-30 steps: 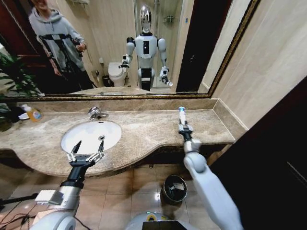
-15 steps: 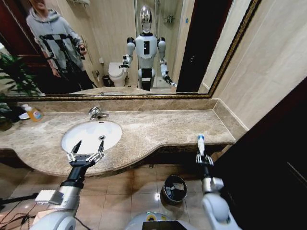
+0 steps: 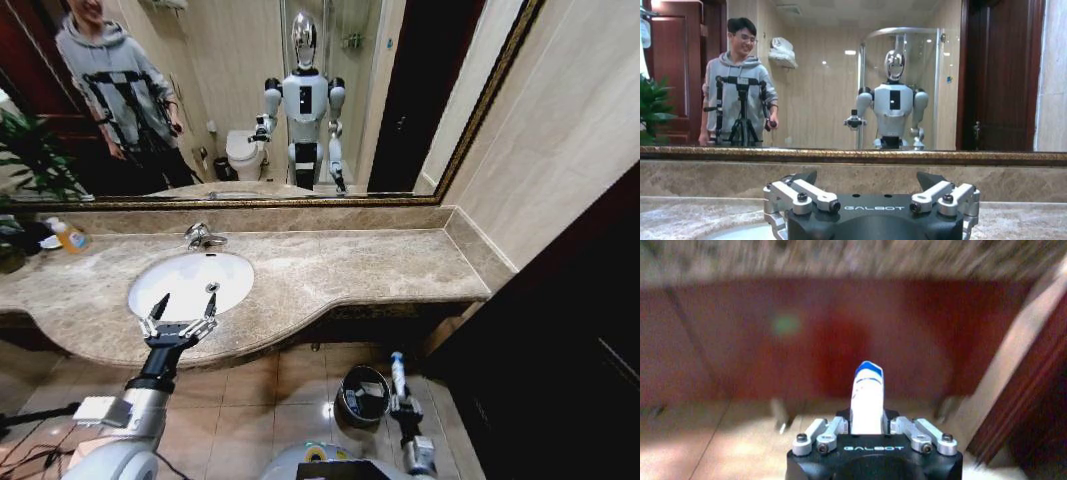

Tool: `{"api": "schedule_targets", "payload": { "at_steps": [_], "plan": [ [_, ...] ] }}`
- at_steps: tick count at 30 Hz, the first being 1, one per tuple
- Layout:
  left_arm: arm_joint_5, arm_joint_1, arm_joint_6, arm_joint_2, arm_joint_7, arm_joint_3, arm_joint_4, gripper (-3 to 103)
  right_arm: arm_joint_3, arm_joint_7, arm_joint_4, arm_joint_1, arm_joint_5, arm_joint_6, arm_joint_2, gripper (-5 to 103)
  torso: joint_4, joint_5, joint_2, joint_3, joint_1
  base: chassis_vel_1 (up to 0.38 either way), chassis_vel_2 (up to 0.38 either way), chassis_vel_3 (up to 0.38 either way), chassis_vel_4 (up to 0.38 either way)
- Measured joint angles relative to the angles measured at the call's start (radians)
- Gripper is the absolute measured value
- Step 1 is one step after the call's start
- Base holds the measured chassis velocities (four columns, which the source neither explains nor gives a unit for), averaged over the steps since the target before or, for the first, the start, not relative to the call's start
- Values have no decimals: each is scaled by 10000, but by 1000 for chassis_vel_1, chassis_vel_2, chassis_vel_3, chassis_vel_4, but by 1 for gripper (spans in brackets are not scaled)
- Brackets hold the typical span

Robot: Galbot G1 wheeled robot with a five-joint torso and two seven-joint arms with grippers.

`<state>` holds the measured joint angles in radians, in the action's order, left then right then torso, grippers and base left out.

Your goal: Pick up the trash from the sink and place it in the trash bin.

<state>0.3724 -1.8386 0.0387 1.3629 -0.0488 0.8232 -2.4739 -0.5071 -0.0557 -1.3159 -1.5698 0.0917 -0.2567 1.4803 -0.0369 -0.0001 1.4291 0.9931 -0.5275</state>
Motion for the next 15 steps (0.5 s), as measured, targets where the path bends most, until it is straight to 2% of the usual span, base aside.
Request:
{"api": "schedule_targets", "payload": {
  "at_steps": [7,15],
  "plan": [
    [0,0,0,0,0,1,0,100,94,753,2024,1420,-239,926,127,27,0,2,-1,1,-1,0,0,0,0],
    [0,0,0,0,0,1,0,100,76,971,4679,2928,-231,1032,301,27,-1,0,-1,0,-1,0,0,0,0]
  ]
}}
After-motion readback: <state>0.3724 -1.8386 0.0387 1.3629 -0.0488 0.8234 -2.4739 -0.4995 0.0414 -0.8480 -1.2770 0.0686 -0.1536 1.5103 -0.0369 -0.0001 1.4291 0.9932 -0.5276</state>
